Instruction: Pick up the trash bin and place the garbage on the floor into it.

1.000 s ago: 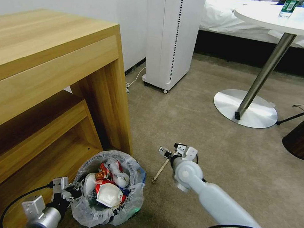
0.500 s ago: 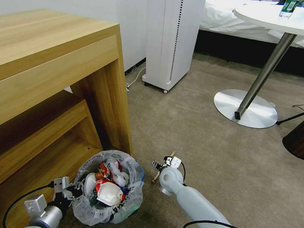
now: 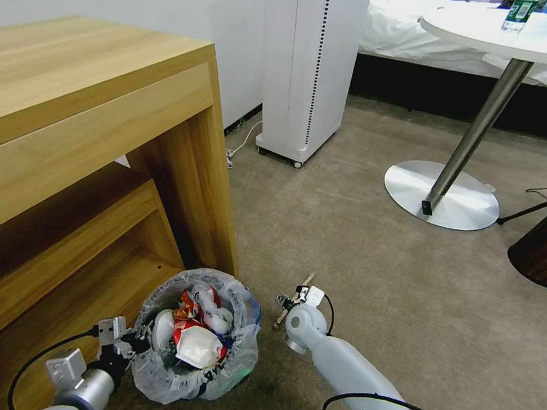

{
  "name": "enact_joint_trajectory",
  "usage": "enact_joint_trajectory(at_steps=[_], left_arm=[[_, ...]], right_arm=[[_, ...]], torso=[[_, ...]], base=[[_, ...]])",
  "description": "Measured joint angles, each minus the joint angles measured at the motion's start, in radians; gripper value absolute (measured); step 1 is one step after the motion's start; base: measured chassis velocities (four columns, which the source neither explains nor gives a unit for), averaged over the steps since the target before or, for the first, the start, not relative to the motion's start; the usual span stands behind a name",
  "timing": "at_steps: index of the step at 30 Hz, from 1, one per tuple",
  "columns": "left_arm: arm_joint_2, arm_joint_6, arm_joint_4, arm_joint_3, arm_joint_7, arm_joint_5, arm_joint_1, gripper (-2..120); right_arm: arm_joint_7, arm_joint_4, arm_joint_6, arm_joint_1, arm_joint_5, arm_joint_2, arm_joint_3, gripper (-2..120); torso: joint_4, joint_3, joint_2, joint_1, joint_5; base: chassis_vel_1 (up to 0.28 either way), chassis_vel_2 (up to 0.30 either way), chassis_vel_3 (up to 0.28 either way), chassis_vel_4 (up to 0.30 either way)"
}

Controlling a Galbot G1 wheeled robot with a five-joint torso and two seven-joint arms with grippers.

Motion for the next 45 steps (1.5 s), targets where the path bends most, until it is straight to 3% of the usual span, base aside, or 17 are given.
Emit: enact_joint_trajectory(at_steps=[6, 10, 15, 21, 23, 26, 30, 45], left_arm=[[-0.003, -0.002, 0.001, 0.001, 0.0, 0.0, -0.001, 1], [-0.004, -0.004, 0.003, 0.005, 0.001, 0.001, -0.003, 1], [-0.006, -0.008, 0.002, 0.009, 0.001, 0.003, -0.002, 1], [-0.01, -0.018, -0.006, 0.012, 0.002, 0.007, 0.006, 1], [-0.01, -0.018, -0.007, 0.012, 0.002, 0.007, 0.007, 1], [-0.01, -0.019, -0.016, 0.009, 0.002, 0.006, 0.01, 1], [-0.011, -0.021, -0.016, 0.01, 0.002, 0.006, 0.009, 1], [-0.015, -0.029, -0.013, 0.018, 0.002, 0.008, 0.007, 1]], right_arm=[[-0.001, -0.049, 0.0, 0.027, -0.02, 0.016, -0.002, 96], [-0.012, -0.096, 0.0, 0.047, -0.044, 0.033, -0.004, 88], [-0.02, -0.122, 0.002, 0.054, -0.058, 0.051, -0.009, 86], [-0.041, -0.164, 0.006, 0.069, -0.083, 0.073, -0.024, 65], [-0.042, -0.166, 0.006, 0.07, -0.084, 0.074, -0.025, 63], [-0.048, -0.178, 0.01, 0.074, -0.096, 0.078, -0.034, 45], [-0.049, -0.176, 0.012, 0.067, -0.109, 0.076, -0.035, 38], [-0.072, -0.19, 0.02, 0.047, -0.154, 0.062, -0.032, 31]], torso=[[0.0, 0.0, 0.0, 0.0, 0.0], [0.0001, 0.0, 0.0, 0.0, 0.0], [0.0, 0.0, 0.0, 0.0, 0.0], [0.0001, 0.0, 0.0, 0.0, -0.0001], [0.0, 0.0, 0.0, 0.0, -0.0001], [0.0001, 0.0, 0.0, 0.0, 0.0], [0.0001, 0.0, 0.0, 0.0, 0.0], [0.0, 0.0, 0.0, 0.0, 0.0]], base=[[0.0, 0.0, 0.0, 0.0], [0.0, 0.0, 0.0, 0.0], [0.0, 0.0, 0.0, 0.0], [0.0, 0.0, 0.0, 0.0], [0.0, 0.0, 0.0, 0.0], [0.0, 0.0, 0.0, 0.0], [0.0, 0.0, 0.0, 0.0], [0.0, 0.0, 0.0, 0.0]])
